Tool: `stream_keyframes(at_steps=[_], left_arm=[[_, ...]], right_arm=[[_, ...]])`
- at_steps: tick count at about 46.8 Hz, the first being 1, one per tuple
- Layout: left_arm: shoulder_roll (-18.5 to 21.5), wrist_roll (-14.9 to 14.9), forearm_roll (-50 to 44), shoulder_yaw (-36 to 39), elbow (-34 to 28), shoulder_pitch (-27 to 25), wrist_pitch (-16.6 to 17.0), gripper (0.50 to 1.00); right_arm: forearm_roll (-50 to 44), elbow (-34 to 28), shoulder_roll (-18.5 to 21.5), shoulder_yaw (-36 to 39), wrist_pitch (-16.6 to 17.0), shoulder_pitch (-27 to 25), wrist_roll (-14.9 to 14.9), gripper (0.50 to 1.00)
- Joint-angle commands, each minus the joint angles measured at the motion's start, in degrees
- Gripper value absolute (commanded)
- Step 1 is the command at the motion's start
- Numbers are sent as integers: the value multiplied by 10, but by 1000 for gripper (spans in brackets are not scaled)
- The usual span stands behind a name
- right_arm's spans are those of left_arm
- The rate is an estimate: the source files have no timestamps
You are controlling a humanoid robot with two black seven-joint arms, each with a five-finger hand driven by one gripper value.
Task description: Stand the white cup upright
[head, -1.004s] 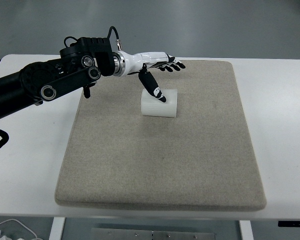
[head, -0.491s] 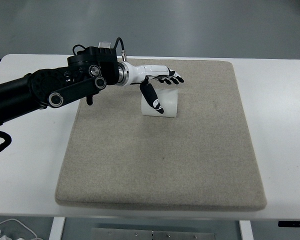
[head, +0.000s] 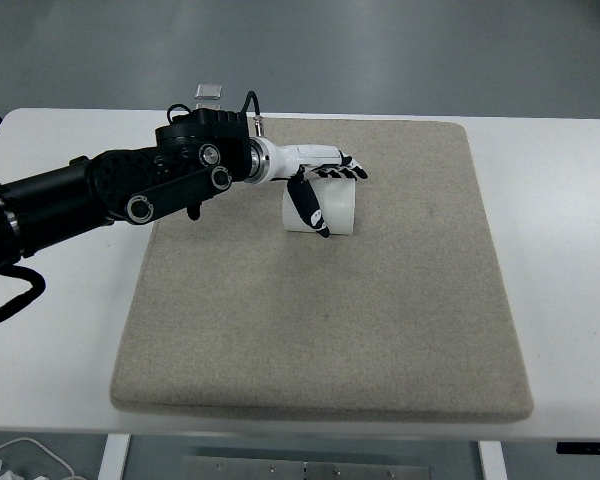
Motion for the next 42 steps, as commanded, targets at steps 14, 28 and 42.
stream_keyframes(at_steps=[14, 28, 42], left_arm=[[-9, 0, 14, 1, 7, 6, 0, 917], [-9, 0, 19, 11, 8, 6, 1, 804], [-9, 0, 6, -2, 7, -1, 4, 686]], right_arm=[[0, 0, 0, 0, -1, 0, 0, 930], [0, 0, 0, 0, 0, 0, 0, 930], [-1, 0, 0, -1, 0, 0, 0, 930]])
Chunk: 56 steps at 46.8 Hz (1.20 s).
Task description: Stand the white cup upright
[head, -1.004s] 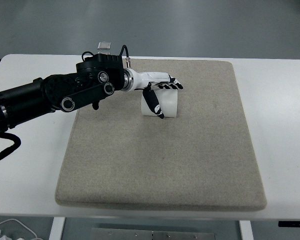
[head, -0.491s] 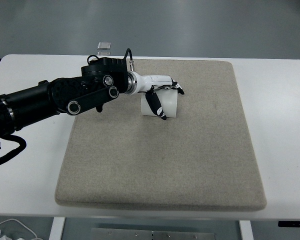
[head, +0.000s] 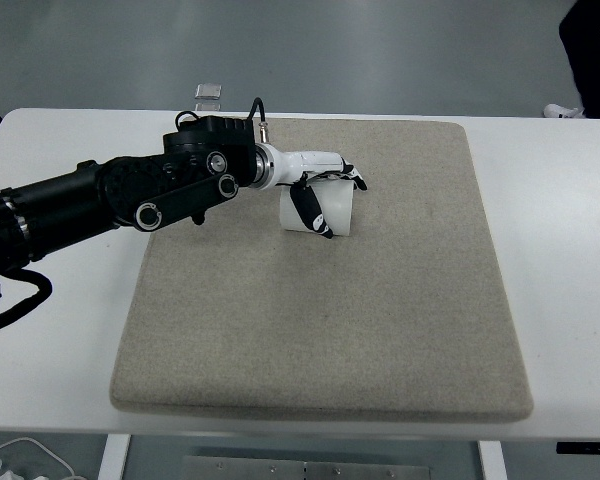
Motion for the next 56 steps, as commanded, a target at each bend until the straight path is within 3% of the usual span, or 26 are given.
stream_keyframes(at_steps=[1, 15, 24, 38, 56], left_arm=[[0, 0, -11, -8, -1, -4, 0, 681], [3, -13, -80, -70, 26, 2, -1, 671], [9, -29, -186, -105, 39, 8, -4, 671], [8, -93, -308, -112, 86, 31, -22, 673], [4, -184, -310, -203, 86, 110, -51, 673]], right_arm=[[-1, 0, 0, 0, 0, 0, 0, 930], [0, 0, 0, 0, 0, 0, 0, 930], [0, 0, 0, 0, 0, 0, 0, 930], [-1, 0, 0, -1, 0, 0, 0, 930], [-1, 0, 0, 0, 0, 0, 0, 930]])
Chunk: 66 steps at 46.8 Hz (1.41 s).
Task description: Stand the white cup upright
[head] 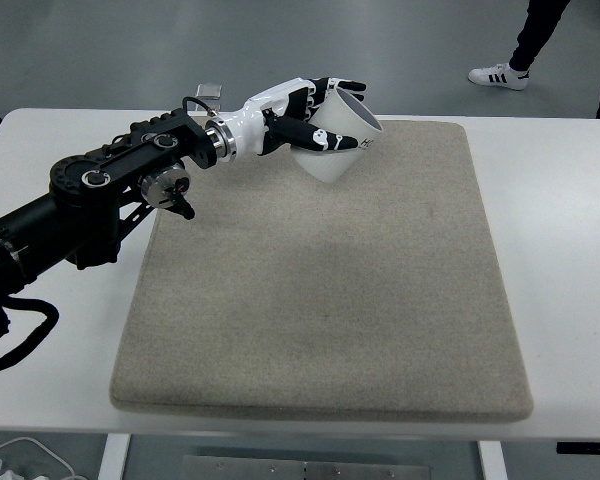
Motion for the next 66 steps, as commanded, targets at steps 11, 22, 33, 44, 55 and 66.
stream_keyframes(at_steps=[11, 22, 33, 44, 55, 66], left_arm=[[-1, -80, 0, -44, 0, 55, -30, 673], [-1, -155, 3, -47, 30, 77, -52, 675], [-2, -236, 7, -41, 43, 95, -58, 686], [-3, -236, 54, -39, 52, 105, -56, 686], [-3, -236, 73, -44, 58, 115, -45, 686], [-3, -236, 74, -41, 57, 125, -11, 688]], right_arm=[[0, 0, 0, 0, 0, 0, 0, 930], [0, 0, 0, 0, 0, 0, 0, 930], [0, 0, 0, -1, 0, 0, 0, 930], [0, 0, 0, 0, 0, 0, 0, 930], [0, 0, 0, -1, 0, 0, 0, 930], [0, 0, 0, -1, 0, 0, 0, 930]])
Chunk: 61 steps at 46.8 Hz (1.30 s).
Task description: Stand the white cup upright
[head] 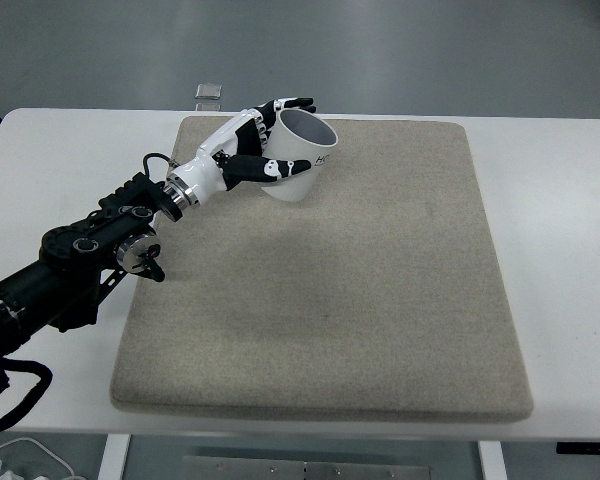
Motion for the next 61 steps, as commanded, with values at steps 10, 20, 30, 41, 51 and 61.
stream_keyframes(at_steps=[10, 20, 30, 41, 51, 61], left_arm=[[0, 0, 11, -3, -4, 10, 25, 692], [0, 0, 56, -6, -13, 12, 58, 696], [-1, 0, 56, -8, -33, 20, 62, 683], [0, 0, 56, -26, -48, 30, 59, 681], [0, 0, 56, -49, -49, 56, 55, 679], [0, 0, 55, -63, -53, 64, 55, 679]], right_arm=[[0, 0, 0, 0, 0, 0, 0, 930], [0, 0, 0, 0, 0, 0, 0, 930], [0, 0, 0, 0, 0, 0, 0, 930], [0, 0, 0, 0, 0, 0, 0, 930], [0, 0, 0, 0, -1, 0, 0, 930], [0, 0, 0, 0, 0, 0, 0, 930]])
